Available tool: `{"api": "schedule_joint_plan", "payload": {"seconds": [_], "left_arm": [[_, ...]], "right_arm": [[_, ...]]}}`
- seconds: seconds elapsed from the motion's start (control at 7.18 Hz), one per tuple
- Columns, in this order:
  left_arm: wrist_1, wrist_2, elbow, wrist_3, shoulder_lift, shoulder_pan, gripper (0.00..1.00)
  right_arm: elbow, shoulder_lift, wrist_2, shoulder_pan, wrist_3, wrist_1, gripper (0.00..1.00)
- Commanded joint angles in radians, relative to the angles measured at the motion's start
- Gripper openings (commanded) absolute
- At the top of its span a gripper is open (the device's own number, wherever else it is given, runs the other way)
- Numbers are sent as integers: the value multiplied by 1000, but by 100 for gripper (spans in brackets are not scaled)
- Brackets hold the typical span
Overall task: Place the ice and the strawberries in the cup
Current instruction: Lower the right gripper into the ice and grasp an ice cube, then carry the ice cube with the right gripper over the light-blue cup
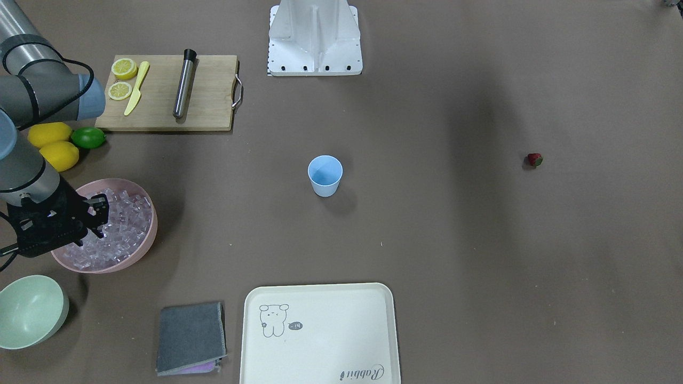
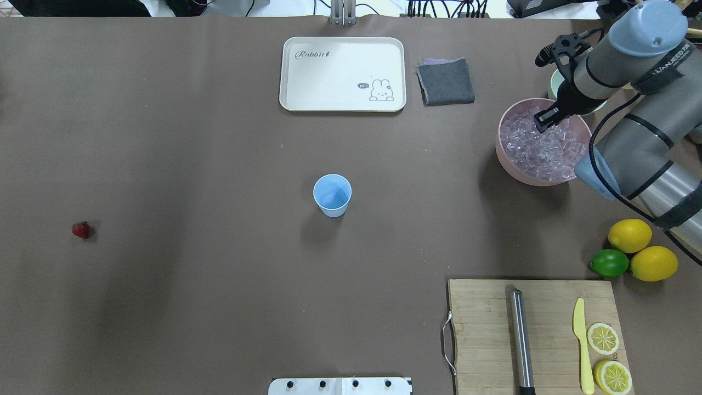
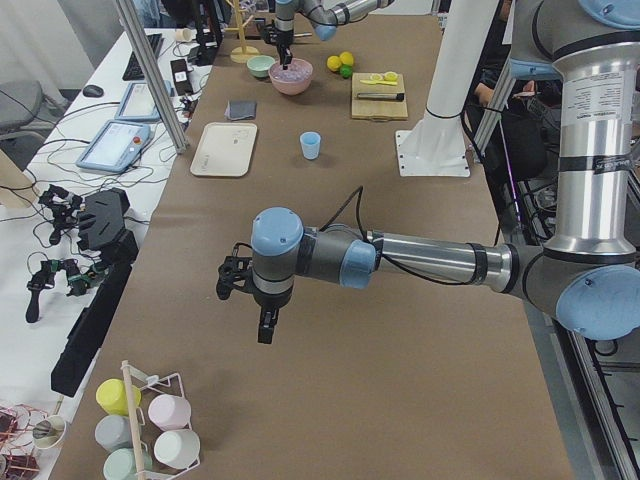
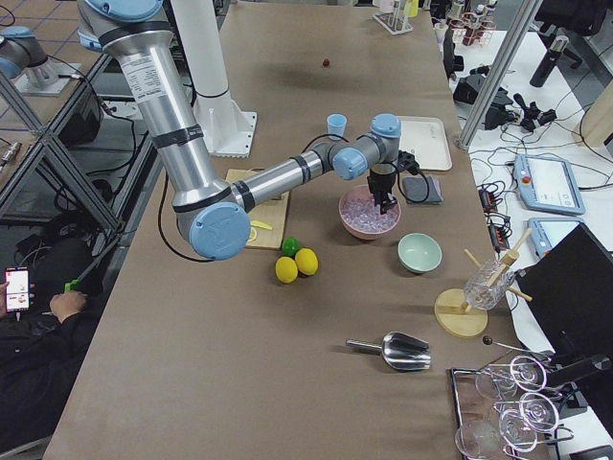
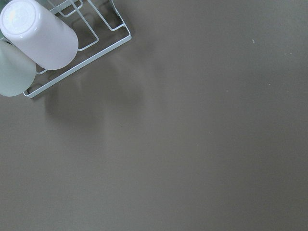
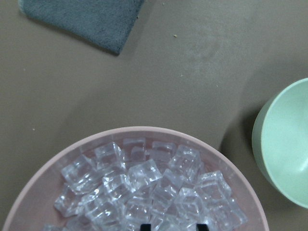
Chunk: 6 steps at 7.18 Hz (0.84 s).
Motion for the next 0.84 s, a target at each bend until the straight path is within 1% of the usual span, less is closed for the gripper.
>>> {"api": "schedule_joint_plan", "payload": {"seconds": [0.0, 0.14, 0.28, 0.42, 0.7], "left_arm": [[0, 0, 2, 0, 2, 0, 98], [0, -2, 1, 0, 4, 0, 98], [0, 0, 2, 0, 4, 0, 98], [-2, -2, 2, 0, 7, 0, 98], [0, -2, 2, 0, 7, 0, 98]], "right_arm": [[127, 7, 62, -3, 34, -127, 0], [166, 10, 128, -20, 141, -115, 0], [207, 32, 141, -80, 283, -114, 0], [217, 73, 140, -148, 444, -83, 0], [208, 101, 118, -288, 801, 195, 0]]}}
